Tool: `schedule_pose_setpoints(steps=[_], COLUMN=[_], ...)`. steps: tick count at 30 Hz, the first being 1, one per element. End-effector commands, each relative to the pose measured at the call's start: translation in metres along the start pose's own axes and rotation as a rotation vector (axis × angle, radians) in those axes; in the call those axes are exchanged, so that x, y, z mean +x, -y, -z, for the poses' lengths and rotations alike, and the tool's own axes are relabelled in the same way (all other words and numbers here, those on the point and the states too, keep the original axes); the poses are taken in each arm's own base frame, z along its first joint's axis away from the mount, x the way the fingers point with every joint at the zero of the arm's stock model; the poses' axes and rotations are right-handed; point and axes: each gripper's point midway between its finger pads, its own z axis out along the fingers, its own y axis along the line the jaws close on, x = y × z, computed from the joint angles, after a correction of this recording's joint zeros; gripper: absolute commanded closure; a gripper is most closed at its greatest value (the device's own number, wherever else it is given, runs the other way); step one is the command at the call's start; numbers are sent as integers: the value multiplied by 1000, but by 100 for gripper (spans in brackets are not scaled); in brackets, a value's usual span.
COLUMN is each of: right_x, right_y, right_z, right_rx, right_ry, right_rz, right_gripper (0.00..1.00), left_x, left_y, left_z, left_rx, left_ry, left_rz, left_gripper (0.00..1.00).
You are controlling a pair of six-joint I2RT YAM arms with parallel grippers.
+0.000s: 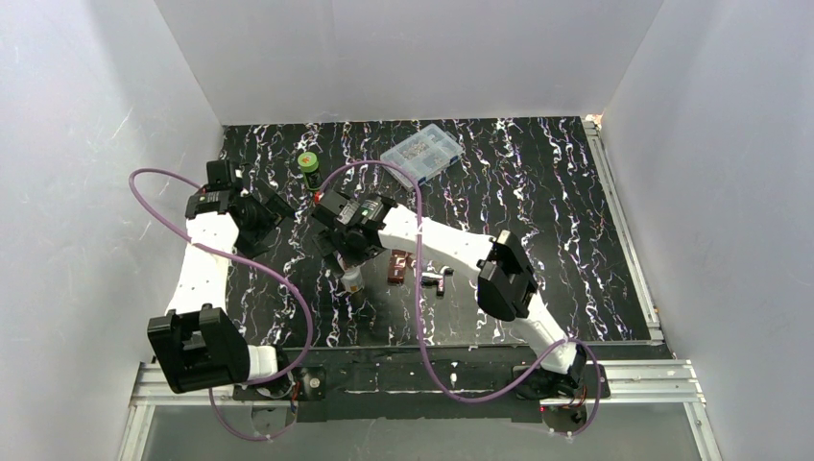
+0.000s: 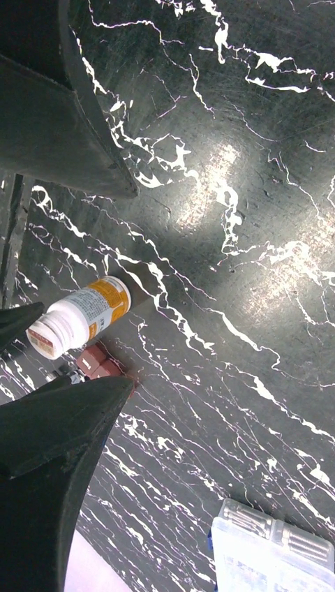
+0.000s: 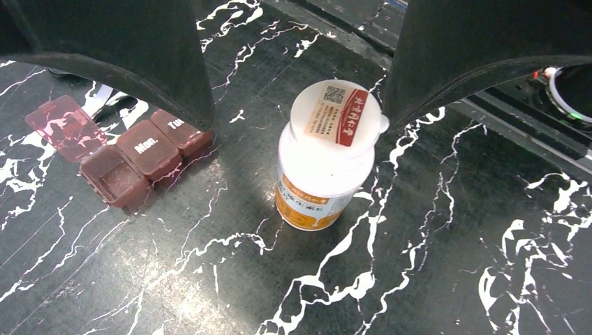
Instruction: Sort the pills into containers
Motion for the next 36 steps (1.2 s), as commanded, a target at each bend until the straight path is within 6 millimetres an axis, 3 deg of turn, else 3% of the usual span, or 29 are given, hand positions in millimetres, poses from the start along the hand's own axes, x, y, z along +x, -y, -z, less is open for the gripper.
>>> schedule_pose_setpoints(steps=[1, 13, 19, 24, 29, 32, 36], right_x=[-7, 2, 0, -2, -7, -12, -20], right_y=[-1, -14, -15, -17, -11, -2, 29], right_z=[5, -23, -30, -30, -15, 4, 40], right_rx=[9, -18, -20, -30, -28, -25, -6], right_ry=[10, -24, -14, 2, 37, 62, 85], right_rz=[32, 51, 53, 48, 37, 26, -35], right_gripper=[5, 8, 15, 35, 67, 82, 88], left_x=[5, 8, 12, 17, 22, 27, 35], left_y=[-1, -2, -2, 3, 10, 20, 36], left_z=[3, 1, 0, 1, 0, -1, 2], left_rx=[19, 27, 41, 76, 134, 205, 327], left_ry=[-6, -17, -25, -41, -60, -74, -63], left_rz=[-8, -13, -16, -21, -36, -44, -83], left_gripper=[2, 2, 2, 2, 2, 2, 2])
